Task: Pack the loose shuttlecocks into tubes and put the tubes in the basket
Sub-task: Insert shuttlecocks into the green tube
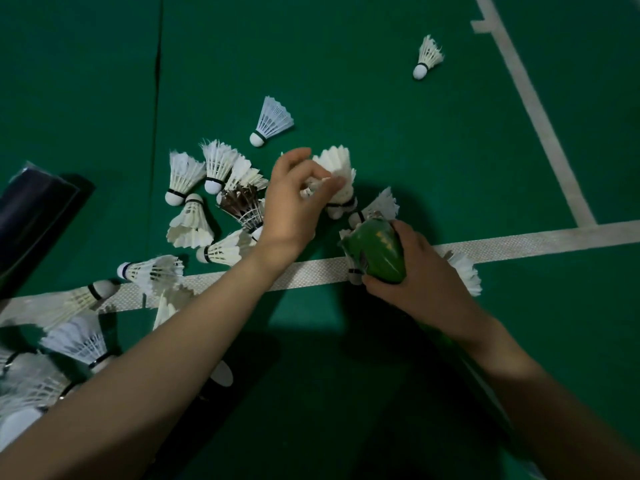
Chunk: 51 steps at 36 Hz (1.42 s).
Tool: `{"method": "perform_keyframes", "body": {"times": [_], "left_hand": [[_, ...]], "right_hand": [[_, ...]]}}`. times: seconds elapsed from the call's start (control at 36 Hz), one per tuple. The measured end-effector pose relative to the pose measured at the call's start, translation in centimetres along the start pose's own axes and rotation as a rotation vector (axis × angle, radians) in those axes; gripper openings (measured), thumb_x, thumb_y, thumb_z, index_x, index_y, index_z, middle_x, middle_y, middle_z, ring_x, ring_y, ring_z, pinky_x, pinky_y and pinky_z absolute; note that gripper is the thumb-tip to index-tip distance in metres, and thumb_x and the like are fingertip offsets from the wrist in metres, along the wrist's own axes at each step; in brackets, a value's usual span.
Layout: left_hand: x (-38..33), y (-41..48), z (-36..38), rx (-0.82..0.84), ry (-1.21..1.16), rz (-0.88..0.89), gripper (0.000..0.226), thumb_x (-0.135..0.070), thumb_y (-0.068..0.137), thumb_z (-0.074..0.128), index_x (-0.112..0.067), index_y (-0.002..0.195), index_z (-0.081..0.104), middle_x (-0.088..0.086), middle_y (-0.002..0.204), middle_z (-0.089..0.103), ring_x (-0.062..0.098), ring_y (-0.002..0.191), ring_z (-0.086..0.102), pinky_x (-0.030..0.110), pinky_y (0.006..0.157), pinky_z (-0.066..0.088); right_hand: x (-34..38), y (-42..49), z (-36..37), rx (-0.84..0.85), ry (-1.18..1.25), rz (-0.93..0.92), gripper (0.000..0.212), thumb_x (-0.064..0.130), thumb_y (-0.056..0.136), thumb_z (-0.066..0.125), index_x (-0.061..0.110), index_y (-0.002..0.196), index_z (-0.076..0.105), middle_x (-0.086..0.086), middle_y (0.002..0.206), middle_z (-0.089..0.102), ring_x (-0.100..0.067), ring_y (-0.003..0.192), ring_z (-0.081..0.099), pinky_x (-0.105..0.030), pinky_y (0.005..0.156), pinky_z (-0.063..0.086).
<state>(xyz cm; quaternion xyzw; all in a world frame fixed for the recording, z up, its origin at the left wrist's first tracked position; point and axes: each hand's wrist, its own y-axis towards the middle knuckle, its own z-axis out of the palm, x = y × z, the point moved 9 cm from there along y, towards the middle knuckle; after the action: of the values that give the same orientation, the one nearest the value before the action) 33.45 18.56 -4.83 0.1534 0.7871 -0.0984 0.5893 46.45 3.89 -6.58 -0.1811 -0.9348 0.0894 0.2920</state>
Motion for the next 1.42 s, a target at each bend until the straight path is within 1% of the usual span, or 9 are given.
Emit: {"method": "perform_keyframes", "body": {"times": [0.17,0.33,0.42,0.5,0.69,0.83,1.03,1.22,1.42], "left_hand": [[1.6,-2.2,-0.7,0.048,-0.451,-0.218,0.021,-0.027,0.08,0.065,-0.029,0.061,0.055,0.0,0.131,0.054,0.006,0.124,0.049,0.037,0.109,0.035],[0.9,-4.1,1.3,0.29,-0.373,-0.238,0.014,-0.005,0.098,0.042,-0.014,0.106,0.05,-0.001,0.091,0.056,-0.012,0.075,0.057,0.011,0.077,0.044],[0.9,-4.8,2.0,0.394,-0.28,-0.271,0.036,-0.045,0.1,0.033,-0.036,0.133,0.043,-0.013,0.123,0.056,-0.016,0.104,0.051,0.006,0.093,0.038],[1.5,-5.6,3.0,0.509,-0.122,-0.308,0.068,-0.077,0.083,0.014,-0.045,0.138,0.039,-0.008,0.144,0.045,0.009,0.134,0.037,0.034,0.114,0.021],[0.5,-5.2,3.0,0.456,-0.153,-0.332,0.062,-0.06,0.096,0.015,-0.026,0.134,0.05,0.001,0.138,0.051,0.013,0.127,0.045,0.027,0.105,0.03],[0.7,-1.6,-0.3,0.182,0.241,-0.141,0.037,-0.013,0.099,0.041,-0.011,0.136,0.045,0.006,0.14,0.046,0.018,0.129,0.041,0.025,0.105,0.031],[2.7,-0.3,1.3,0.423,1.002,0.081,0.055,-0.015,0.09,0.055,-0.017,0.141,0.036,0.015,0.126,0.057,0.031,0.118,0.05,0.041,0.101,0.035],[1.1,-0.4,-1.4,0.126,0.397,-0.07,0.027,-0.019,0.087,0.067,-0.013,0.111,0.056,0.0,0.083,0.057,0.016,0.073,0.056,0.024,0.065,0.043],[0.0,-1.6,-3.4,0.084,-0.112,-0.229,0.01,-0.014,0.089,0.063,-0.018,0.095,0.056,-0.001,0.083,0.053,0.016,0.082,0.056,0.025,0.079,0.05]], "right_hand": [[1.5,0.8,-0.6,-0.047,0.027,-0.017,0.09,0.051,0.072,0.073,0.028,0.143,0.022,-0.004,0.132,0.045,-0.027,0.109,0.054,-0.044,0.088,0.049],[3.0,0.5,-0.8,-0.049,0.031,-0.048,0.091,0.05,0.072,0.073,0.028,0.143,0.021,-0.002,0.131,0.045,-0.025,0.108,0.054,-0.042,0.087,0.049],[3.1,0.0,-1.1,-0.054,0.029,-0.054,0.093,0.049,0.072,0.074,0.027,0.144,0.02,-0.003,0.134,0.044,-0.024,0.11,0.053,-0.041,0.088,0.048],[2.9,-0.5,-1.0,-0.061,0.005,-0.059,0.093,0.051,0.072,0.074,0.026,0.144,0.021,-0.003,0.135,0.043,-0.026,0.111,0.053,-0.043,0.089,0.048],[2.2,-0.1,0.0,-0.012,-0.006,-0.007,0.092,0.053,0.073,0.072,0.028,0.145,0.019,-0.006,0.134,0.043,-0.028,0.111,0.054,-0.04,0.09,0.048],[2.0,0.5,-0.2,-0.007,0.029,0.0,0.09,0.054,0.074,0.071,0.027,0.144,0.021,-0.005,0.133,0.044,-0.025,0.11,0.053,-0.04,0.088,0.048],[2.0,0.4,0.2,0.025,0.048,-0.018,0.09,0.052,0.074,0.071,0.026,0.144,0.02,-0.006,0.13,0.044,-0.022,0.105,0.053,-0.033,0.084,0.046],[2.0,0.2,0.6,0.065,0.03,-0.039,0.091,0.054,0.076,0.069,0.026,0.145,0.017,-0.005,0.13,0.044,-0.022,0.105,0.052,-0.035,0.086,0.046],[2.2,0.3,1.1,0.059,0.021,-0.07,0.091,0.055,0.074,0.069,0.027,0.145,0.019,-0.004,0.133,0.046,-0.022,0.108,0.052,-0.037,0.09,0.047]]}}
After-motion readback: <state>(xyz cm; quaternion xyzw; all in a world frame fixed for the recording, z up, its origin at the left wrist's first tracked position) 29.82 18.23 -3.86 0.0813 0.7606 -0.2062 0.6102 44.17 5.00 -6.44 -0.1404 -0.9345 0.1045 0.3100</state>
